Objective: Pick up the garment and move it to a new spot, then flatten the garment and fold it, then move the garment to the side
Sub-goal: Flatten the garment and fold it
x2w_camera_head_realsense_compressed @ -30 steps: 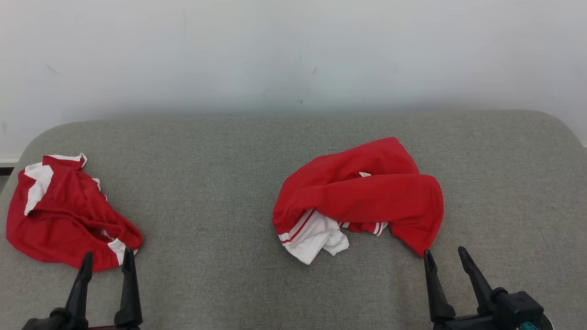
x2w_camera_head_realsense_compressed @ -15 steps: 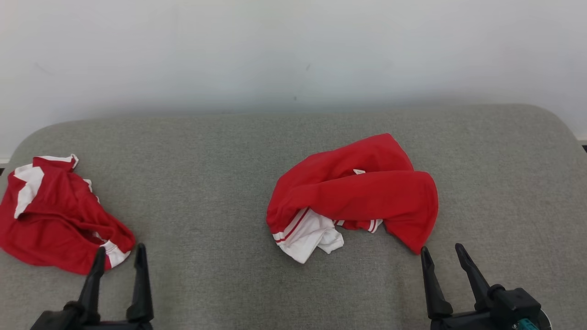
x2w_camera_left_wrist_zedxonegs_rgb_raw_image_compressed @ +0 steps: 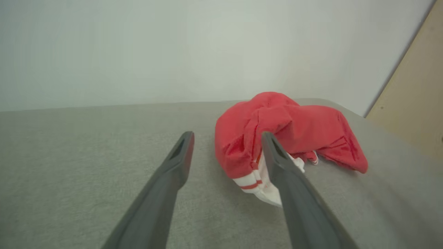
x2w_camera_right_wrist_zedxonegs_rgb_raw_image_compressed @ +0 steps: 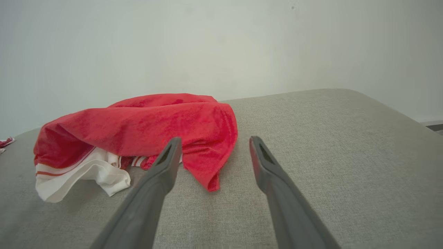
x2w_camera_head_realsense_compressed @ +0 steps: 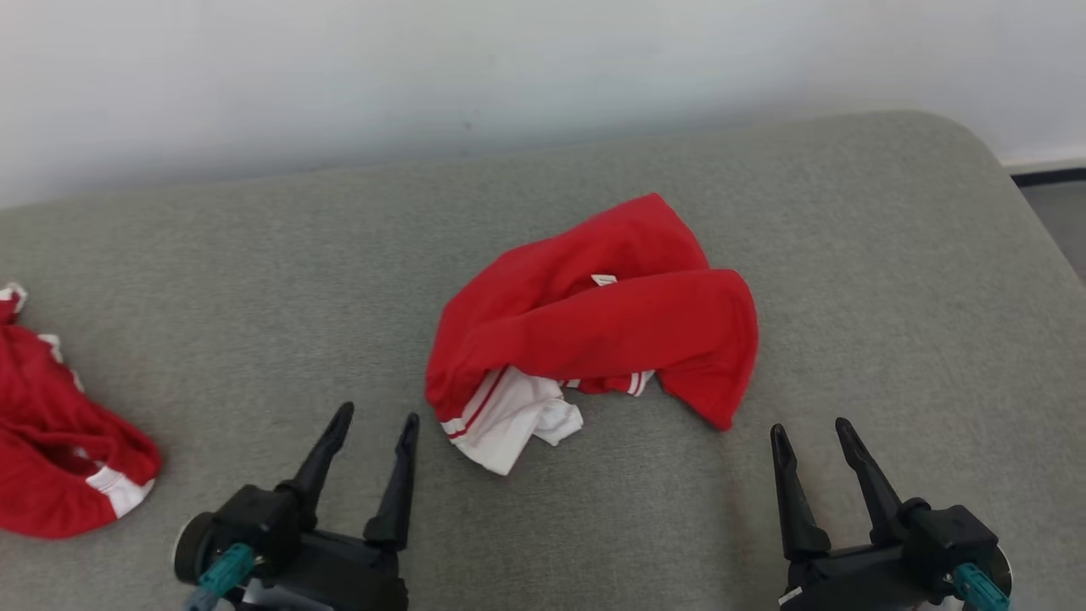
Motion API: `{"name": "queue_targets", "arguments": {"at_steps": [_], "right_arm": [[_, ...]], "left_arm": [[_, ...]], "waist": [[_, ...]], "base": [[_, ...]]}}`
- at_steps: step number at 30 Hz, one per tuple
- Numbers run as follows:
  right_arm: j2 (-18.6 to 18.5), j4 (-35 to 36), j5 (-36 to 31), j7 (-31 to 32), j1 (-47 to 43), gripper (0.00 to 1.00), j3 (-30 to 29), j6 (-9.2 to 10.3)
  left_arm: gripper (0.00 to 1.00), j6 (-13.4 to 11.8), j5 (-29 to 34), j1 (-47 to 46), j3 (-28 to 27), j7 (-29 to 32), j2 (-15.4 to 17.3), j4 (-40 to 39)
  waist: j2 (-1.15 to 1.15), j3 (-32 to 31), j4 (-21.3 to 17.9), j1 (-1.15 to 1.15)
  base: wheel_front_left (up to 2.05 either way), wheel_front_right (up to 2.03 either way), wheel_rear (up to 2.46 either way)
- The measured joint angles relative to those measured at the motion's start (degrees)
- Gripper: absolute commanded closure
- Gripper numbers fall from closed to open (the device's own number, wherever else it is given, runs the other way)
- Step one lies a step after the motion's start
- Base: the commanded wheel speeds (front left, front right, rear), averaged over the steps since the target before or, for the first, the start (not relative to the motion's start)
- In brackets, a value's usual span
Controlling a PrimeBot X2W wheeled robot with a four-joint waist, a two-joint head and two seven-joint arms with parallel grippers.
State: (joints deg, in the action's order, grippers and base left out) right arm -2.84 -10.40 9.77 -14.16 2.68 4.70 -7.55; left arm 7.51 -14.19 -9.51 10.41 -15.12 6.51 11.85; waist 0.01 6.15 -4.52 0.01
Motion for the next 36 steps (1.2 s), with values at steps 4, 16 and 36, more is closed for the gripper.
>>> {"name": "queue_targets", "arguments": {"at_steps": [4, 16, 36], "right_arm": [[0.0, -0.4, 0.5, -0.3, 0.8, 0.00, 0.3, 0.00], [0.0, -1.3, 0.4, -0.8, 1.7, 0.00, 0.1, 0.00], [0.0, -2.1, 0.3, -1.0, -0.7, 0.00, -1.1, 0.00]], "left_arm": [[0.00, 0.0, -0.5, -1.7, 3.4, 0.0, 0.9, 4.6], [1.00, 0.0, -4.9, -7.1, 6.6, 0.0, 0.5, 17.7], [1.00, -1.4, 5.2, -0.4, -2.7, 0.0, 8.8, 1.9]], "waist": [[0.00, 1.6, -2.3, 0.00], [0.00, 4.8, -8.1, 0.00], [0.00, 0.0, 1.4, -0.01]], "base": [[0.00, 0.00, 0.00], [0.00, 0.00, 0.00], [0.00, 0.00, 0.00]]}}
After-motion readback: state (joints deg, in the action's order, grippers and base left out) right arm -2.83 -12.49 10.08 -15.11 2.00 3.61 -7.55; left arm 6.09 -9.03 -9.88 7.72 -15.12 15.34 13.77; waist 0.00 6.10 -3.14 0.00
